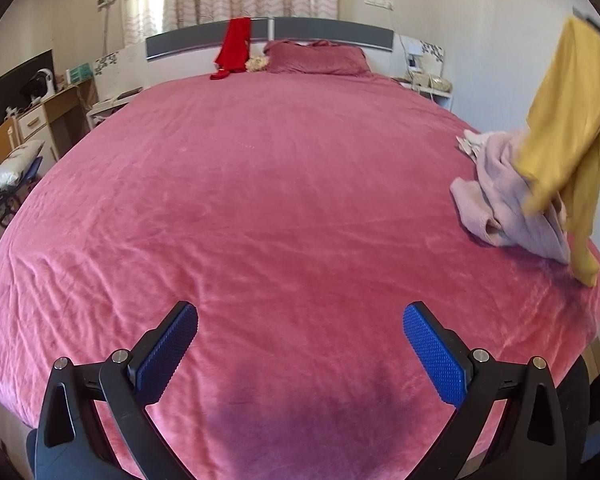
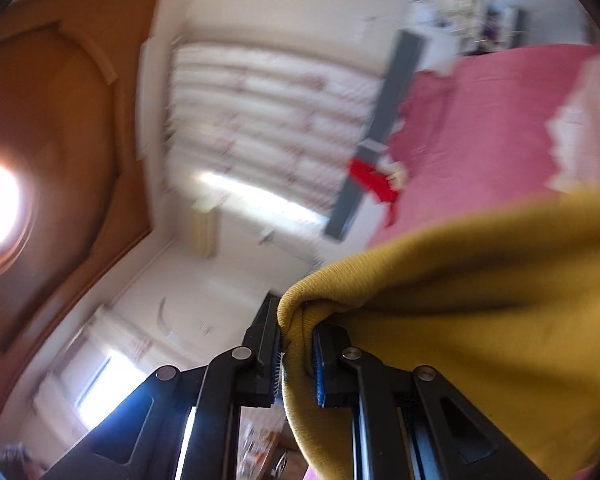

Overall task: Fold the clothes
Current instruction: 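Carry the yellow garment away from the pink sweater and drop it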

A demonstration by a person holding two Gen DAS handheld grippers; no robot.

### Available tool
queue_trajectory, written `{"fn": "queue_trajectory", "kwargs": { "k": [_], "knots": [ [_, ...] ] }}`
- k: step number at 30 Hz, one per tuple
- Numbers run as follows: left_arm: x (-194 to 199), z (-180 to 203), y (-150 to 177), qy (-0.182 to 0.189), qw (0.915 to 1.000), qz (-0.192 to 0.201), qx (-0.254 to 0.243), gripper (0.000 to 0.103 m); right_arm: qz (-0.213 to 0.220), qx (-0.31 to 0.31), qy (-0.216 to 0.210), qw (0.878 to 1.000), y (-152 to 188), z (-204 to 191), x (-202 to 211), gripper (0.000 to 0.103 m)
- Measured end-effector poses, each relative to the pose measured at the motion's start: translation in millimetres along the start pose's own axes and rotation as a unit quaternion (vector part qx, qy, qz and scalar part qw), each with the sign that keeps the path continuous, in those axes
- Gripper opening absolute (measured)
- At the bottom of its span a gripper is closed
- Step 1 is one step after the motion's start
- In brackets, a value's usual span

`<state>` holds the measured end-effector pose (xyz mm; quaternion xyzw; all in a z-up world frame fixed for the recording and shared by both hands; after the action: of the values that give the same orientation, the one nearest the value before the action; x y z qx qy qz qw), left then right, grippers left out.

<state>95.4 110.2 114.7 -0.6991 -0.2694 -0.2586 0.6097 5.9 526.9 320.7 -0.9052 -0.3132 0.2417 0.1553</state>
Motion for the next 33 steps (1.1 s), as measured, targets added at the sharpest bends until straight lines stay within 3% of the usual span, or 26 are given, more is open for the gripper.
{"fn": "queue_trajectory", "kwargs": {
  "k": [6,12,16,20,25,27,30,33],
  "knots": [
    [6,-46,2,-0.024,0.9987,0.005,0.044,0.103,-0.092,0.006,-0.092,0.991,61,-52,-113,0.012],
    [23,-111,10,-0.085,0.9921,0.021,0.090,0.103,-0.179,-0.023,-0.197,0.964,157,-68,-219,0.012],
    [36,-156,19,-0.135,0.9838,0.029,0.115,0.103,-0.185,-0.074,-0.237,0.951,213,-48,-232,0.012],
    [44,-190,31,-0.171,0.9761,0.033,0.130,0.103,-0.178,-0.121,-0.207,0.954,242,0,-211,0.014],
    [37,-205,39,-0.178,0.9744,0.030,0.134,0.103,-0.175,-0.088,-0.126,0.973,213,19,-188,0.014],
    [29,-205,40,-0.172,0.9750,0.024,0.138,0.103,-0.178,-0.045,-0.101,0.978,195,-1,-187,0.014],
    [21,-204,41,-0.163,0.9752,0.015,0.149,0.103,-0.211,0.045,-0.071,0.974,186,-43,-216,0.015],
    [16,-203,43,-0.159,0.9739,0.006,0.161,0.103,-0.251,0.125,-0.047,0.959,220,-48,-279,0.018]
  ]
}}
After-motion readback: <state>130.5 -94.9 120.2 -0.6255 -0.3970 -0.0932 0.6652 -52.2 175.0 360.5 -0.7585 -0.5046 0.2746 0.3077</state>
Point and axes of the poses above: each gripper's, at about its wrist camera, not at the fingertips, and x roughly against the way its jaws point, z to its right, y to its underside, the point moved 4 cm from there along -x, roughly the way its jaws point, and after that the axes turned 15 degrees about -y, right-handed, at the moved point
